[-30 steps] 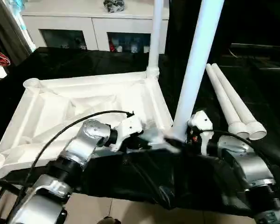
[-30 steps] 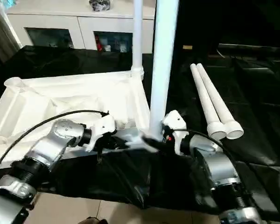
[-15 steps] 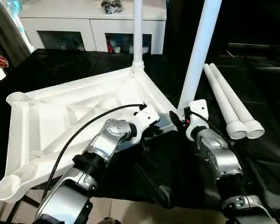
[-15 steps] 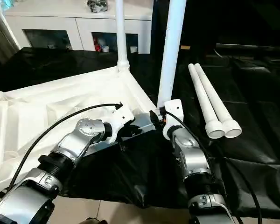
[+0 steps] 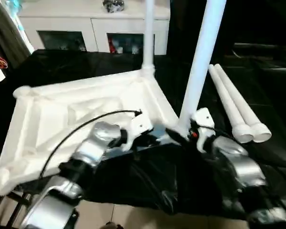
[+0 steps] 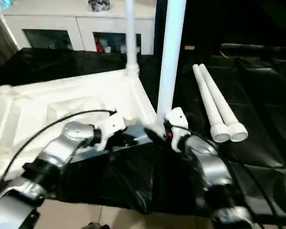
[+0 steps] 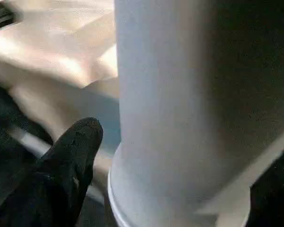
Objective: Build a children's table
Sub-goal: Rotate leg to tighten
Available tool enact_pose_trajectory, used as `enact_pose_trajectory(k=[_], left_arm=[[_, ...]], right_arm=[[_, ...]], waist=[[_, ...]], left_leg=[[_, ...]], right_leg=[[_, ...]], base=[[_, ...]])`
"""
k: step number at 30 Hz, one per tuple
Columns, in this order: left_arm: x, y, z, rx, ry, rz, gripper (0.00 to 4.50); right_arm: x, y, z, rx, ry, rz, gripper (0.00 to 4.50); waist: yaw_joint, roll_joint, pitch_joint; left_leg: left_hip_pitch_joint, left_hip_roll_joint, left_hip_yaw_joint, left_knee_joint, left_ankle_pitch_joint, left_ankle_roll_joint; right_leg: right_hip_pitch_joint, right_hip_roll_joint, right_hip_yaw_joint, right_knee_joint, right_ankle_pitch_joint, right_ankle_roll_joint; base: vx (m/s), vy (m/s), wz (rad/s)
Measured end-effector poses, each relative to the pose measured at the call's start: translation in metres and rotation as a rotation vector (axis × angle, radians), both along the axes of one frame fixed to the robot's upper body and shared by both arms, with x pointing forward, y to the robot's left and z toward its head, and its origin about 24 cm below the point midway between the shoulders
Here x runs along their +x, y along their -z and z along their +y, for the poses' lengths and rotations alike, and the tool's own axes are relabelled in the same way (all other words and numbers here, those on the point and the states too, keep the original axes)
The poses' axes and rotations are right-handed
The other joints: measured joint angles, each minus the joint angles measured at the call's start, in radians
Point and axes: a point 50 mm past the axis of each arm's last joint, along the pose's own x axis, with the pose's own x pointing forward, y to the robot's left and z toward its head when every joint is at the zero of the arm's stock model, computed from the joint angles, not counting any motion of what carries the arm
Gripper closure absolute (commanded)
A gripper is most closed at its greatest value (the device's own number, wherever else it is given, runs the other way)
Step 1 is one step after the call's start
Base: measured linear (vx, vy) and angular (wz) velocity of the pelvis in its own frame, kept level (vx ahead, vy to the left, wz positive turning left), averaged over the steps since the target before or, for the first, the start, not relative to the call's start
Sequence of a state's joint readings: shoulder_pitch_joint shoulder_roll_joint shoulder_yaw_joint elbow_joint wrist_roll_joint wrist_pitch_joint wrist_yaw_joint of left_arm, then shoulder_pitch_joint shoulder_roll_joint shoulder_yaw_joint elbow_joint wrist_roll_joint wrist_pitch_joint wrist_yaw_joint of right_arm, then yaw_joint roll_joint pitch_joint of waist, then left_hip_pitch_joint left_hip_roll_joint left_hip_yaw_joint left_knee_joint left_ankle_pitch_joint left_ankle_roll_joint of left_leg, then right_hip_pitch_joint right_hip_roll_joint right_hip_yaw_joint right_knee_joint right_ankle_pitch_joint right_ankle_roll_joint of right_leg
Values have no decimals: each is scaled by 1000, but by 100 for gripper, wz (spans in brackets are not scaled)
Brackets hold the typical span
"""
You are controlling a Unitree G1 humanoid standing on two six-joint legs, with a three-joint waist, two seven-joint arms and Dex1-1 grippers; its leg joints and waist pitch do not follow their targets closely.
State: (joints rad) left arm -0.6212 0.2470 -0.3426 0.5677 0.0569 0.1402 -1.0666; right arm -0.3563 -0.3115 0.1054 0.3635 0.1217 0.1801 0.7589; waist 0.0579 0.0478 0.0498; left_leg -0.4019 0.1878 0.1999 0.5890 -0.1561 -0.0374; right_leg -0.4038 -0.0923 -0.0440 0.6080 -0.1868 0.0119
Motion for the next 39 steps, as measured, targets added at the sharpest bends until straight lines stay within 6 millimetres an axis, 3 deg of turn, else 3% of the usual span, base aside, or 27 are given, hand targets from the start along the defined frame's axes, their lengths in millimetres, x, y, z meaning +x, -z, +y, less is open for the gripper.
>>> enact_pose_trajectory(k=[5, 8, 14, 21, 30, 32, 37, 38, 39], left_arm=[[-3, -1, 9, 23, 68, 23, 450], [-5, -2, 12, 34, 100, 34, 450], [-9, -3, 17, 38, 133, 53, 450], [-9, -2, 17, 38, 134, 55, 450], [6, 3, -3, 9, -82, -5, 450], [15, 3, -19, 3, -198, -12, 450], [15, 4, -33, -16, -250, -15, 450], [16, 4, -33, -16, -252, -17, 450], [15, 4, -33, -16, -250, -18, 450]], right_arm=[[-10, -4, -6, -33, -154, 34, 73], [-14, -5, -8, -32, -203, 51, 107], [-17, -6, -7, -26, -246, 70, 163], [-19, -6, -5, -19, -249, 66, 174], [9, 4, 7, 12, 156, 7, 176], [25, 5, 15, 42, 365, 7, 177], [33, 6, 17, 48, 481, 0, 177], [34, 6, 18, 55, 486, -6, 142], [34, 6, 17, 61, 484, -6, 142]], waist=[[1, 0, 0], [2, 0, 0], [2, 0, 0], [2, 0, 0], [-20, -1, 0], [-23, -2, 1], [-24, -1, 0], [-24, -1, 0], [-24, -1, 0]], left_leg=[[0, 0, 0, 0, 0, 0], [0, 0, 0, 0, 0, 0], [0, 0, 0, 0, 0, 0], [0, 0, 0, 0, 0, 0], [3, -1, 0, 1, 0, 0], [2, -1, 0, 1, 0, 0], [2, -2, 0, 1, 0, 0], [2, -2, 0, 1, 0, 0], [2, -2, 0, 1, 0, 0]], right_leg=[[0, 0, 0, 0, 0, 0], [0, 0, 0, 0, 0, 0], [0, 0, 0, 0, 0, 0], [0, 0, 0, 0, 0, 0], [1, 0, 1, 1, -2, 3], [0, 0, 1, 0, -2, 3], [1, 0, 2, -2, -1, 3], [1, 0, 2, -2, -1, 2], [1, 0, 2, -2, -1, 2]], base=[[0, 0, 0], [0, 0, 0], [0, 0, 0], [0, 0, 0], [0, 0, 0], [0, 0, 0], [0, 0, 0], [0, 0, 0], [0, 0, 0]])
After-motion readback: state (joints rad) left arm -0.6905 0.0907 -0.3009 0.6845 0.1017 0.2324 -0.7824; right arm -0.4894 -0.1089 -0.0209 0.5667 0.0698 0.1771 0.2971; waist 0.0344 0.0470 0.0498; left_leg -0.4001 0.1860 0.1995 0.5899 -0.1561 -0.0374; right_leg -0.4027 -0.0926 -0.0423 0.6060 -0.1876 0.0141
